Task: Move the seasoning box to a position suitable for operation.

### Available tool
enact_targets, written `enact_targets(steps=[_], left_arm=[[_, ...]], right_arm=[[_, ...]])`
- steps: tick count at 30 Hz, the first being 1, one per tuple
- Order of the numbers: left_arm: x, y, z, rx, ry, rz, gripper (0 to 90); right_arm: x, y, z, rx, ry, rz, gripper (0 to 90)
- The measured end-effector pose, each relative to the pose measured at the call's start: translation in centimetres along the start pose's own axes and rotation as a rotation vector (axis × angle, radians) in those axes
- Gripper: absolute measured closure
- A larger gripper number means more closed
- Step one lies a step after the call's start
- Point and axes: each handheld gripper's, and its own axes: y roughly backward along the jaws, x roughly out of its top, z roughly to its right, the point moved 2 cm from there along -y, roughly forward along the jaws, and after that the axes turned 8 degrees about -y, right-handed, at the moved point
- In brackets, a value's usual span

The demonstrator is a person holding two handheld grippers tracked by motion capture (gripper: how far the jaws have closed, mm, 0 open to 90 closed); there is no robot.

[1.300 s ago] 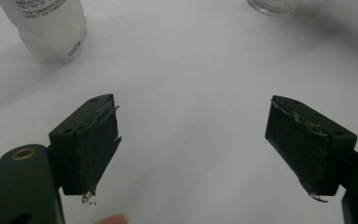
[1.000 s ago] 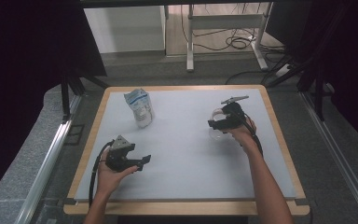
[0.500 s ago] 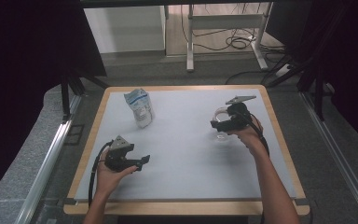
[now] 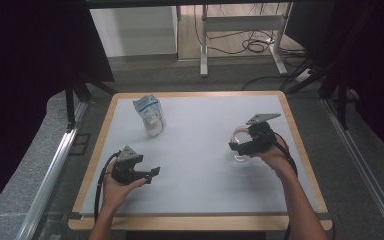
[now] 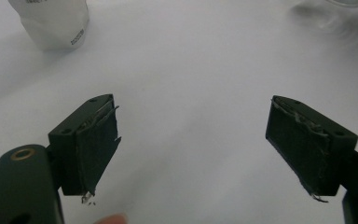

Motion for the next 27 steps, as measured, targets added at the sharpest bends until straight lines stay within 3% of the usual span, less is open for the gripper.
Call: enact_targets(steps=[11, 16, 20, 26, 27], left_arm=[[-0.2, -0.1, 0.0, 0.002, 0.002, -0.010, 16.9], [-0.3, -0.3, 0.0, 0.001, 0.003, -0.015, 16.9], [-0.3, -0.3, 0.0, 0.002, 0.002, -0.015, 16.9], [-0.4, -0.3, -0.1, 0.003, 0.006, -0.013, 16.9], [-0.4, -0.4, -0.1, 0.002, 0.009, -0.014, 16.9]], right_arm=[[-1.7, 0.7, -0.2, 0.044, 0.042, -0.035, 11.2], [-2.4, 0.3, -0.4, 0.090, 0.073, -0.092, 11.2], [-2.9, -0.7, -0.5, 0.099, 0.082, -0.135, 11.1], [-3.0, -0.8, -0.2, 0.113, 0.062, -0.124, 9.8], [-2.8, -0.6, -0.3, 0.101, 0.061, -0.096, 6.2]])
